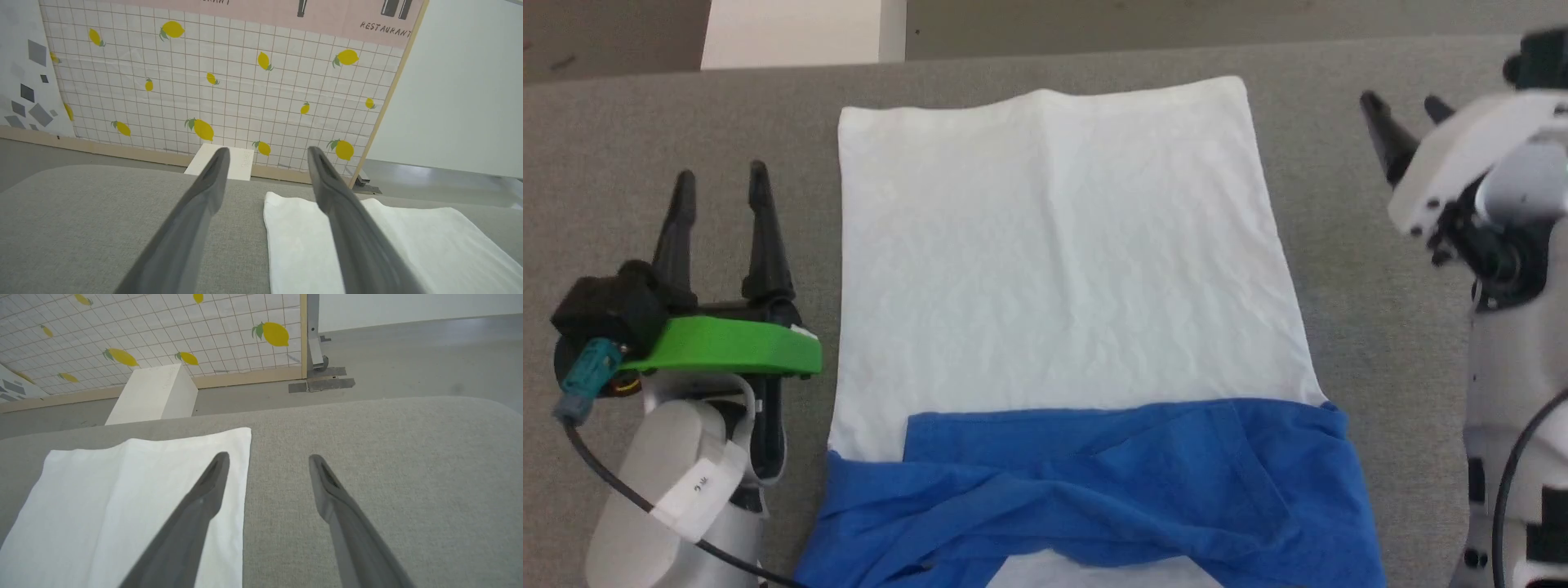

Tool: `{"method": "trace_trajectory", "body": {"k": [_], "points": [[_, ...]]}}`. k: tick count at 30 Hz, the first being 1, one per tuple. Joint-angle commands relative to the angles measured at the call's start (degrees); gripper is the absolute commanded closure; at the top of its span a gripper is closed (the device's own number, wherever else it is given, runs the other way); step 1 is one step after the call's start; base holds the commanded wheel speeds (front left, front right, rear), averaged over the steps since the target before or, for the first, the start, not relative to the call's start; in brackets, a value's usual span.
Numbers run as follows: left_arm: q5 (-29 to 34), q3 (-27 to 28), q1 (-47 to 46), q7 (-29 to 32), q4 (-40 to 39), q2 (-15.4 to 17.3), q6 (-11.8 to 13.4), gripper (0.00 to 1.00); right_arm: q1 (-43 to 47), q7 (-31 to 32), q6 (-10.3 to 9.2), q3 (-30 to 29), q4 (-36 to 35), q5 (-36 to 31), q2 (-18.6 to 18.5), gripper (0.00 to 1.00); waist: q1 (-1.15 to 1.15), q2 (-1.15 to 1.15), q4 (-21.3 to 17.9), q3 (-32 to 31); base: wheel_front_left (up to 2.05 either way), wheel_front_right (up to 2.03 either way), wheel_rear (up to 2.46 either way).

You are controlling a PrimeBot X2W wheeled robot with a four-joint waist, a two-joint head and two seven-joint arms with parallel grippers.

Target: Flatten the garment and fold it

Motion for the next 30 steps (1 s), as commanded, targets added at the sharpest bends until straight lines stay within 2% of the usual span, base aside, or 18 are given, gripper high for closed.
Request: {"method": "trace_trajectory", "body": {"k": [1, 6, 12, 23, 24, 25, 30], "points": [[0.07, 0.83, -1.41, -0.38, -0.92, 0.26, 0.47, 0.00, -3.33, 2.49, -0.08, 0.38, 1.08, -1.39, -0.23, 0.00, 0.00, 0.00, 3.57, 7.63, 0.00, 0.00, 0.00], [0.41, 1.60, -4.29, -0.41, -3.95, 0.14, -0.03, 0.00, -15.26, 11.73, -0.08, 0.14, 6.44, -8.55, -1.32, 0.00, 0.00, 0.00, 6.55, 13.99, 0.00, 0.00, 0.00], [0.91, 2.20, -6.77, -0.43, -5.32, -0.93, -0.36, 0.00, -23.11, 21.52, -0.08, 0.80, 11.05, -15.39, -2.31, 0.00, 0.00, 0.00, 9.31, 18.83, 0.00, 0.00, 0.00], [1.15, 2.33, -7.62, -0.35, -4.26, -0.93, -1.21, 0.00, -26.11, 32.79, -0.08, 5.88, 14.23, -16.06, -2.76, 0.00, 0.00, 0.00, 9.71, 21.90, 0.00, 0.00, 0.00], [1.18, 2.25, -8.07, -0.12, -4.09, -0.71, -1.31, 0.00, -26.13, 33.36, -0.08, 6.36, 13.97, -15.88, -3.01, 0.84, 0.00, 0.00, 9.55, 21.88, 0.00, 0.00, 0.00], [1.40, 2.17, -8.71, 0.14, -4.03, -0.31, -1.43, 0.00, -26.16, 33.72, -0.08, 6.44, 13.67, -15.72, -3.21, 1.00, 0.00, 0.00, 9.43, 21.83, 0.00, 0.00, 0.00], [1.86, 1.17, -17.19, 5.49, -3.09, 3.28, -3.72, 0.00, -26.59, 33.39, -0.08, 6.27, 11.27, -14.91, -3.60, 1.00, 0.00, 0.00, 8.29, 21.16, 0.00, 0.00, 0.00]]}}
